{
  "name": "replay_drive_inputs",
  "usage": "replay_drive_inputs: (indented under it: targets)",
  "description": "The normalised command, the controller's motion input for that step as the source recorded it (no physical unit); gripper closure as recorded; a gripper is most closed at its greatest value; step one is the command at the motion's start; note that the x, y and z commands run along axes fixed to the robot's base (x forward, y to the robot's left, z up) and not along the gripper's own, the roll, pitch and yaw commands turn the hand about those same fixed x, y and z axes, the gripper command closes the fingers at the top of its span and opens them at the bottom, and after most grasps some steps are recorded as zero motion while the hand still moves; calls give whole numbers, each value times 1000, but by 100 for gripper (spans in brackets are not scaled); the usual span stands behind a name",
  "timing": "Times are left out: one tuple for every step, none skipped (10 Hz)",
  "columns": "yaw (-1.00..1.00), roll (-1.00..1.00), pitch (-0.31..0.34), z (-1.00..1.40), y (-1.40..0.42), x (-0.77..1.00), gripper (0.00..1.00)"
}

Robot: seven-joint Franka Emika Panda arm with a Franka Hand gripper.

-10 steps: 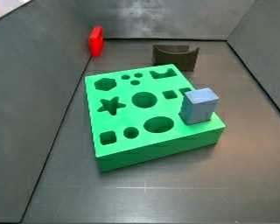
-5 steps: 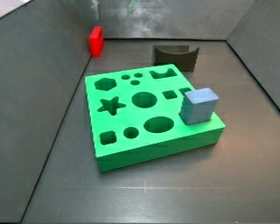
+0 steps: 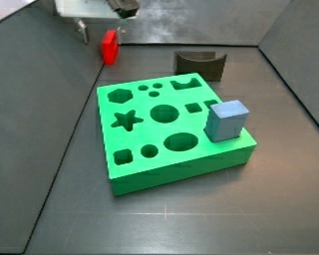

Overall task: Pick up the double-square object. Move up. Place the double-square object on the fixture. Regrasp the double-square object. Move to above the board. Insert the double-square object.
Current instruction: Pick up the double-square object.

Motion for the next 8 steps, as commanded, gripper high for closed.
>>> replay_drive_inputs:
  targets:
    - [0,106,-27,-1000,0,71,0]
    - [0,43,-20,-1000,0,274,0]
    - [0,71,0,-1000,74,317,0]
    - [31,86,0,-1000,80,271,0]
    - [17,89,0,-1000,86,306,0]
    - [17,96,0,-1000,100,337,0]
    - [74,116,0,-977,94,260,0]
    - [149,139,0,-957,91,143,0]
